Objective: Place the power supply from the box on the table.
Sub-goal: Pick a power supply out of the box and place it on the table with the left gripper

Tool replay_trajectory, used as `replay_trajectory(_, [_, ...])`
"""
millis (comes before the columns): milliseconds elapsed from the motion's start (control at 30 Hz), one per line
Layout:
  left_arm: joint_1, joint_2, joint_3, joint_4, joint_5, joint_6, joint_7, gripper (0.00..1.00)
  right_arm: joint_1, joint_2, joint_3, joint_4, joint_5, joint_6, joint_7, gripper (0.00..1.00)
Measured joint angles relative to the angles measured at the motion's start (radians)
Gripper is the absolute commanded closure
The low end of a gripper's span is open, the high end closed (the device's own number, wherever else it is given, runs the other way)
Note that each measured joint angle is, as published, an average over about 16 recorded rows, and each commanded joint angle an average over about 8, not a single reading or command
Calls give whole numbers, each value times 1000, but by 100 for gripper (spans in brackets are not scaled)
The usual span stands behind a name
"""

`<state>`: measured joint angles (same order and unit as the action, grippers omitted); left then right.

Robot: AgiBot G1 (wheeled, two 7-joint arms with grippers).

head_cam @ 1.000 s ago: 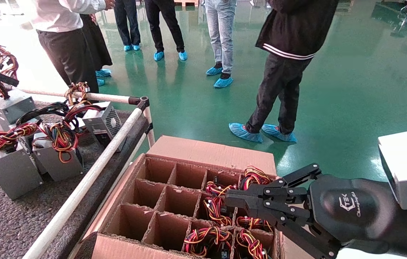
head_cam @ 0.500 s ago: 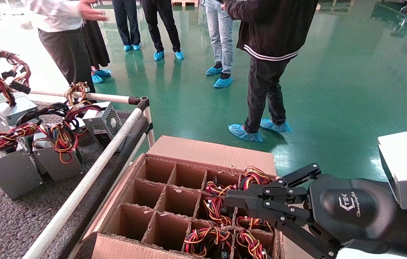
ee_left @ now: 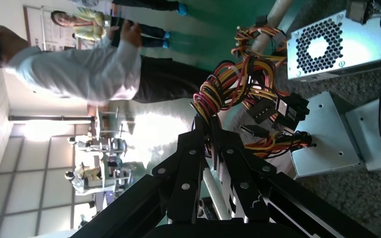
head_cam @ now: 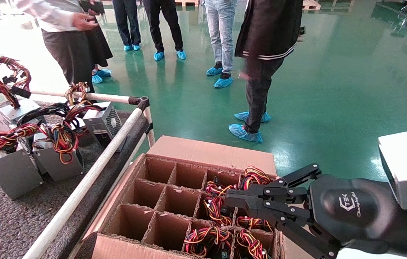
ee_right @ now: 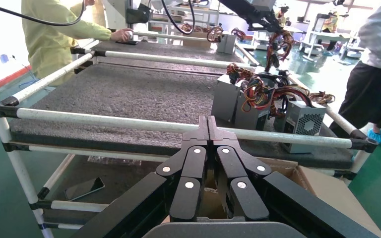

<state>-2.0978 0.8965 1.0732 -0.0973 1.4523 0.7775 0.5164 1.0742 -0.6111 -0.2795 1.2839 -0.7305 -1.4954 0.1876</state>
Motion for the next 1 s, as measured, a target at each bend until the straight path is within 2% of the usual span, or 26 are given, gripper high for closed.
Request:
replay_trajectory(533, [26,-14,5,25,3,15,-11,100,0,0,0,0,0,0,0,100])
replay_trajectory(567, [27,-14,5,27,3,16,-11,97,0,0,0,0,0,0,0,100])
replay_trajectory(600, [27,-14,5,29,4,17,-12,92,0,0,0,0,0,0,0,100])
replay_trajectory(633, [28,-14,6,30,4,18,-13,82,0,0,0,0,0,0,0,100])
replay_trajectory(800, [28,-14,9,38,6,23,-17,19,0,0,0,0,0,0,0,100])
replay_trajectory(833, [28,-13,9,39,7,24,-18,10,0,0,0,0,0,0,0,100])
replay_trajectory(867, [28,-13,10,40,7,25,-19,3,0,0,0,0,0,0,0,100])
replay_trajectory(900, [27,-13,10,42,8,25,-19,0,0,0,0,0,0,0,0,100])
replay_trajectory(1000, [27,-12,12,46,9,27,-22,0,0,0,0,0,0,0,0,100])
